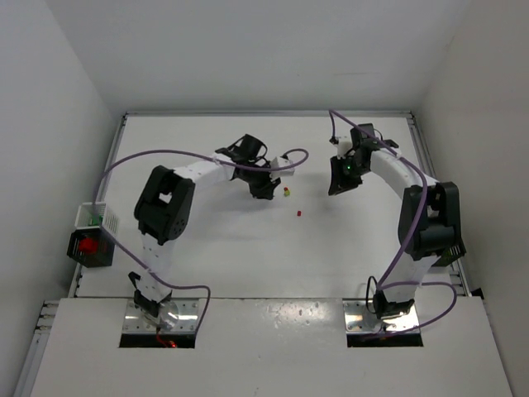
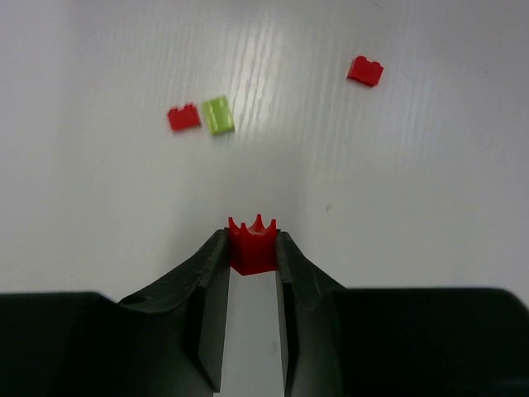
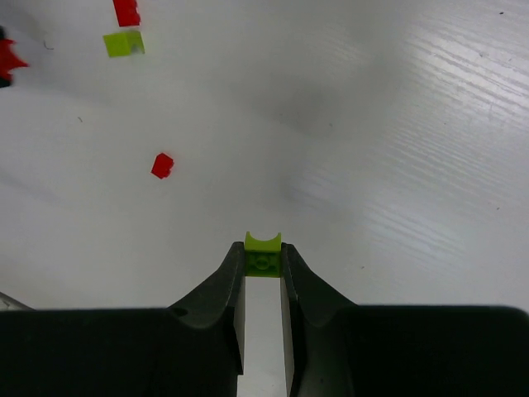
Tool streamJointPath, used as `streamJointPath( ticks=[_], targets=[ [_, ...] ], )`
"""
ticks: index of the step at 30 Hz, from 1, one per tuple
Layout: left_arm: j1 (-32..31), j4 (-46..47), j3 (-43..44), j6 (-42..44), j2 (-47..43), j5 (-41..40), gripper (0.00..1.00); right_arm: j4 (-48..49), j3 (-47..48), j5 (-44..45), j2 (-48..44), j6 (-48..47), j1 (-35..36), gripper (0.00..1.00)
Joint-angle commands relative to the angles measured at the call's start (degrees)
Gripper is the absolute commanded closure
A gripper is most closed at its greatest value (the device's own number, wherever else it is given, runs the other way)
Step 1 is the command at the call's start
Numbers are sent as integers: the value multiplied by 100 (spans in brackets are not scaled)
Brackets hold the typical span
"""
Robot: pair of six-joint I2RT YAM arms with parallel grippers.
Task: Sort the legos into containers by color
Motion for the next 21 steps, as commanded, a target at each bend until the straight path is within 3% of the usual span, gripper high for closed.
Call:
streamJointPath(
  ticks=[1, 6, 11, 15, 21],
  targets=[
    [352, 93, -444, -1102, -1248, -288, 80, 141, -61, -169, -442, -56, 33, 96],
    [965, -363, -1516, -2069, -3330, -1292, 89, 142, 0, -484, -251, -56, 95, 96],
    [1616, -2538, -1667, -2150, -4501, -2356, 95, -25, 281, -669, 145, -56, 156, 96],
    [2679, -3289, -2150, -2097, -5774, -2924, 95, -87, 343, -669, 277, -109, 287, 96],
    [4068, -4082, -2440, -1939, -6620, -4052, 86, -148, 396, -617, 278, -162, 420, 96]
  ],
)
